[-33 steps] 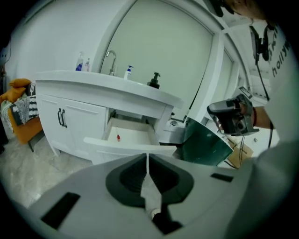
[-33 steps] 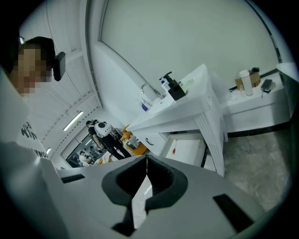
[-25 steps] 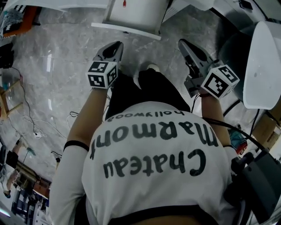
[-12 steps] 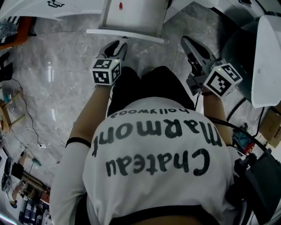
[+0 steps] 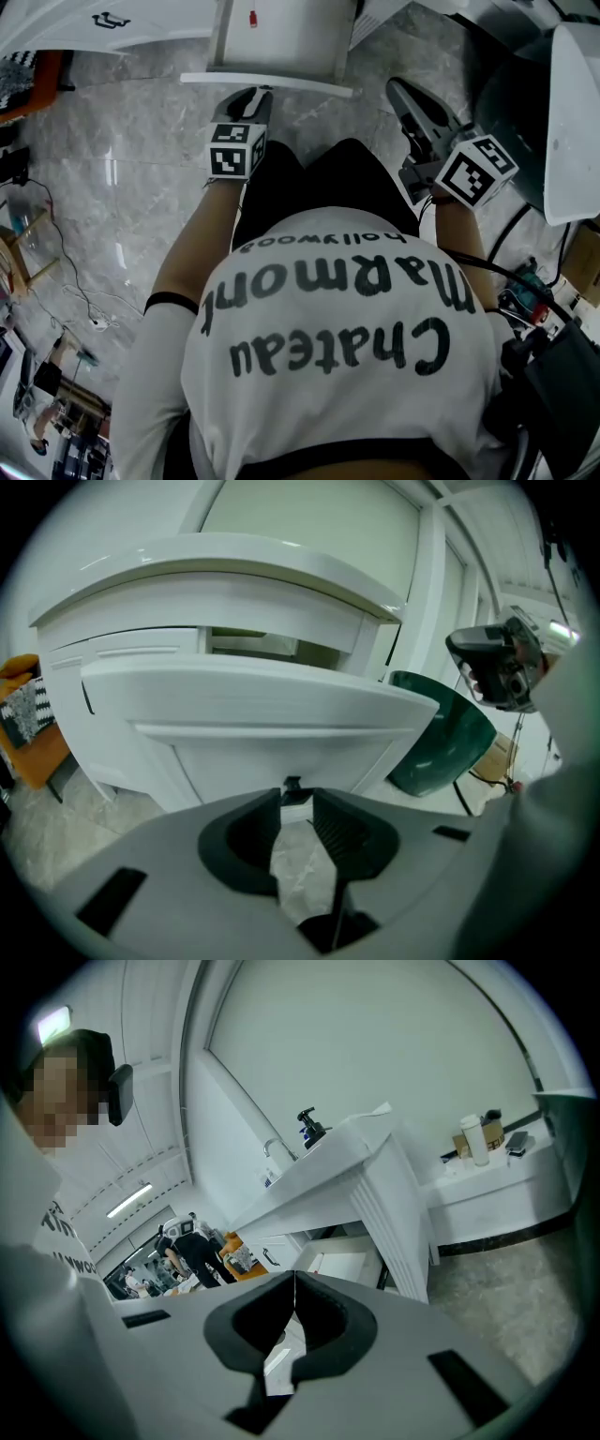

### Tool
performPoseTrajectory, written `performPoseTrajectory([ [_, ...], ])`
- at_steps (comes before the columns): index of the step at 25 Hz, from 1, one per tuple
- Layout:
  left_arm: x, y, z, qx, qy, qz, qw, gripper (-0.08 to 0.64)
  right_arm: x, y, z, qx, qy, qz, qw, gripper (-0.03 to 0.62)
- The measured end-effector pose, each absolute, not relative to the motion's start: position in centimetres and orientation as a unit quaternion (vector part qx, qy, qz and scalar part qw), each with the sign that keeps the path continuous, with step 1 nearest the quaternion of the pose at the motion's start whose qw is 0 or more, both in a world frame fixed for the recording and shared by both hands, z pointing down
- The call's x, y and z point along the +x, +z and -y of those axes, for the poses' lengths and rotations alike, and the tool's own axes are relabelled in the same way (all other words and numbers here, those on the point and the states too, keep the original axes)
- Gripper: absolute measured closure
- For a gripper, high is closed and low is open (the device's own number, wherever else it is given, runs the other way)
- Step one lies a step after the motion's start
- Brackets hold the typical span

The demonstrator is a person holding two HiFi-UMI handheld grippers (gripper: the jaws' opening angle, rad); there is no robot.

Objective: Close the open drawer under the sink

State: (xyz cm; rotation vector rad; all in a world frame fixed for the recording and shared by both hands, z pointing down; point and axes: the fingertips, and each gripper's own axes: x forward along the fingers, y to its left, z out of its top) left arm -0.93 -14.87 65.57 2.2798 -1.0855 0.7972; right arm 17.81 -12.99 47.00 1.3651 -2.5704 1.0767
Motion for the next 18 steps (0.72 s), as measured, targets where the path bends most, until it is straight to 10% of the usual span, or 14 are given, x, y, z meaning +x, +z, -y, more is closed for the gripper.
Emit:
performPoseTrajectory([
  [18,-0.7,66.2,15.7,0.834,0.321,0.387,0.228,0.472,18.8,47.4,12.6,0.461,0.358,0.812,0.014,0.58],
])
